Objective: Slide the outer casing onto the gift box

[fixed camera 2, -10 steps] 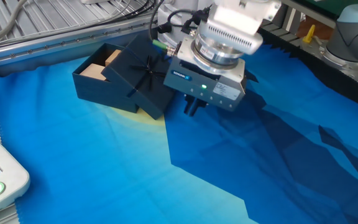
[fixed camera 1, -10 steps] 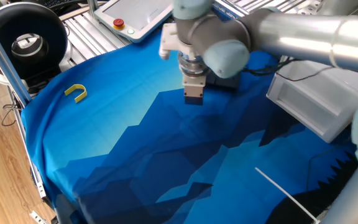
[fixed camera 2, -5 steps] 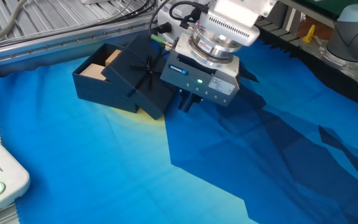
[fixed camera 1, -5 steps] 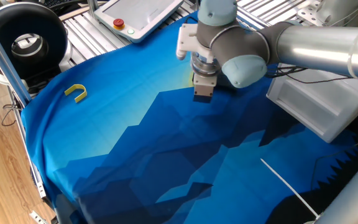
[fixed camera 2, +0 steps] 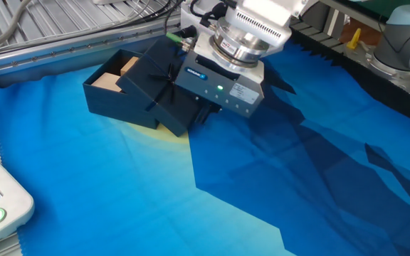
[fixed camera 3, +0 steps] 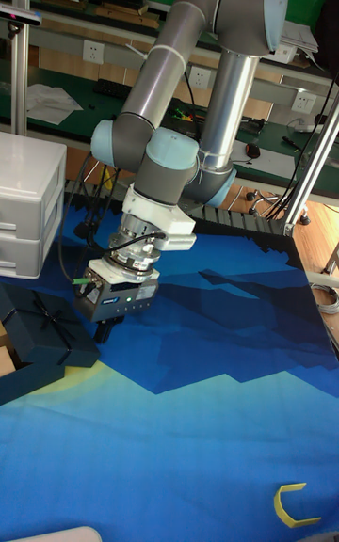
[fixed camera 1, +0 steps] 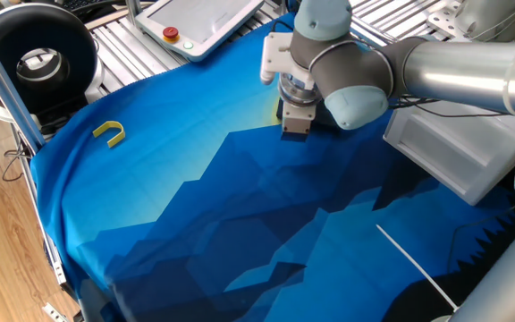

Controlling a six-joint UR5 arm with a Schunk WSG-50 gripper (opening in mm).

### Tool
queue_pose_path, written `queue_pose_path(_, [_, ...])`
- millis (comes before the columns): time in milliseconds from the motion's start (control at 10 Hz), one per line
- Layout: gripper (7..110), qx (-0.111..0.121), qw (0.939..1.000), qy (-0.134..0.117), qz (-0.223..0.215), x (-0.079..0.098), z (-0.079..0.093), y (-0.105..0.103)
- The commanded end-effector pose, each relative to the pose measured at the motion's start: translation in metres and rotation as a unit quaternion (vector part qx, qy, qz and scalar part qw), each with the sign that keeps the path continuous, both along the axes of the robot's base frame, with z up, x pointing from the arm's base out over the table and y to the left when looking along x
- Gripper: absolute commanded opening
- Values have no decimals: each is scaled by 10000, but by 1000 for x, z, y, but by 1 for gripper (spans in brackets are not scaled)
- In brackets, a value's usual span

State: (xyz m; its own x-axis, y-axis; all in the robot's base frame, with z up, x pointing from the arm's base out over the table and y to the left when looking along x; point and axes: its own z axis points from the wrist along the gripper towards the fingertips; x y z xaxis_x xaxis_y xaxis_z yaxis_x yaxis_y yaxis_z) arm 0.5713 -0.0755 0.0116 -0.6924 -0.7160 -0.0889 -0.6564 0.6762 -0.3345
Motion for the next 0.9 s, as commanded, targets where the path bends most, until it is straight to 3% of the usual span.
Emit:
queue_pose_path(0, [7,89,10000,25,34,5,-2,10])
queue_pose_path(300, [7,-494,9979,212,-364,-12,8,-19])
queue_pose_path(500, [7,-617,9945,285,-792,-21,9,-30])
queue_pose_path(800, [7,-891,9897,453,-1027,-34,13,-44])
